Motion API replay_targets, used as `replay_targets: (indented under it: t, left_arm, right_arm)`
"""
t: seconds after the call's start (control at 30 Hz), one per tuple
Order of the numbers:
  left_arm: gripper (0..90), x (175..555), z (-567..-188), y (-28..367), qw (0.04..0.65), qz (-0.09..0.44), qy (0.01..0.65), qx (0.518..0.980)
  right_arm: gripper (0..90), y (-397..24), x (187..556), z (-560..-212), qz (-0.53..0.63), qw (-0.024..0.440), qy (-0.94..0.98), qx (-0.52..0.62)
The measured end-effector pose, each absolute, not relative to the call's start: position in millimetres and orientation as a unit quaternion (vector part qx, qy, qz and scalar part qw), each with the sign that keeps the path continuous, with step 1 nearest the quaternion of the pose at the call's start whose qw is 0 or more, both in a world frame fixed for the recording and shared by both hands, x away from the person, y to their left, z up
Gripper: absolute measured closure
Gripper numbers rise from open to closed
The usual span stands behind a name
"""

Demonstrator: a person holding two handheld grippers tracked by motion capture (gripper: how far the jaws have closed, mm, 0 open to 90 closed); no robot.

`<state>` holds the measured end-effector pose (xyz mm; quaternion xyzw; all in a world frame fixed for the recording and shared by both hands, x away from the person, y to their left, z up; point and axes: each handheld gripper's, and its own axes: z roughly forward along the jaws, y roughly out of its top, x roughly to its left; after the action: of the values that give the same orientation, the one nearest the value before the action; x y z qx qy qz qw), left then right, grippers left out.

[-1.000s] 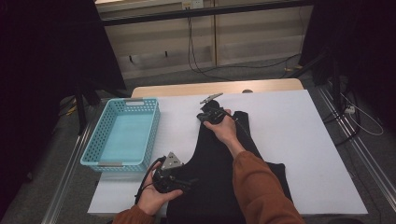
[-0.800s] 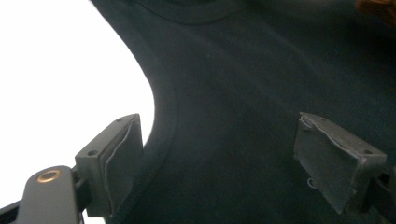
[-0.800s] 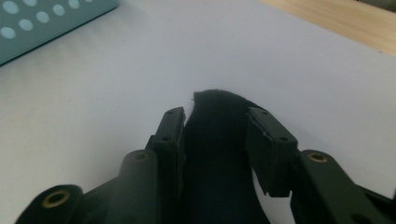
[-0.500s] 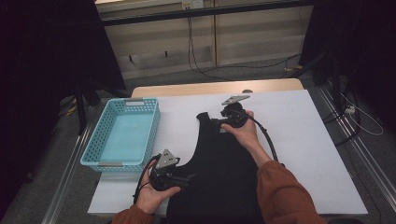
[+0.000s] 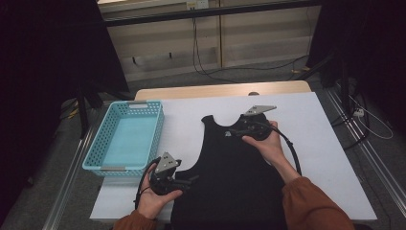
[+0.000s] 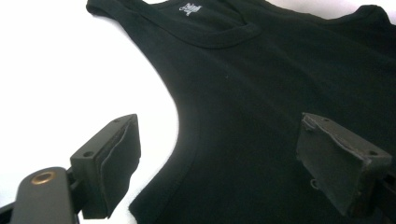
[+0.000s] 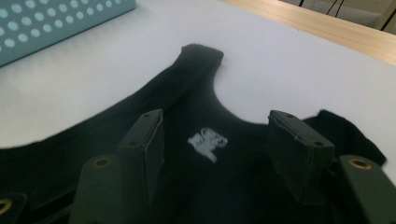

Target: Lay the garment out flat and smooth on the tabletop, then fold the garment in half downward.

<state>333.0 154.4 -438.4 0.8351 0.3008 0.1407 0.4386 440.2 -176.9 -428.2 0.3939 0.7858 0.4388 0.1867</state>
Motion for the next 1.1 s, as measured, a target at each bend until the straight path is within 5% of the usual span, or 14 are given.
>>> replay_targets:
  t: [1.1]
  left_arm:
    - [13.5, 329, -438, 157, 0.430, 0.139, 0.290, 0.844]
  right_arm:
    - [27.4, -269, 317, -428, 0.421, 0.180, 0.777, 0.431]
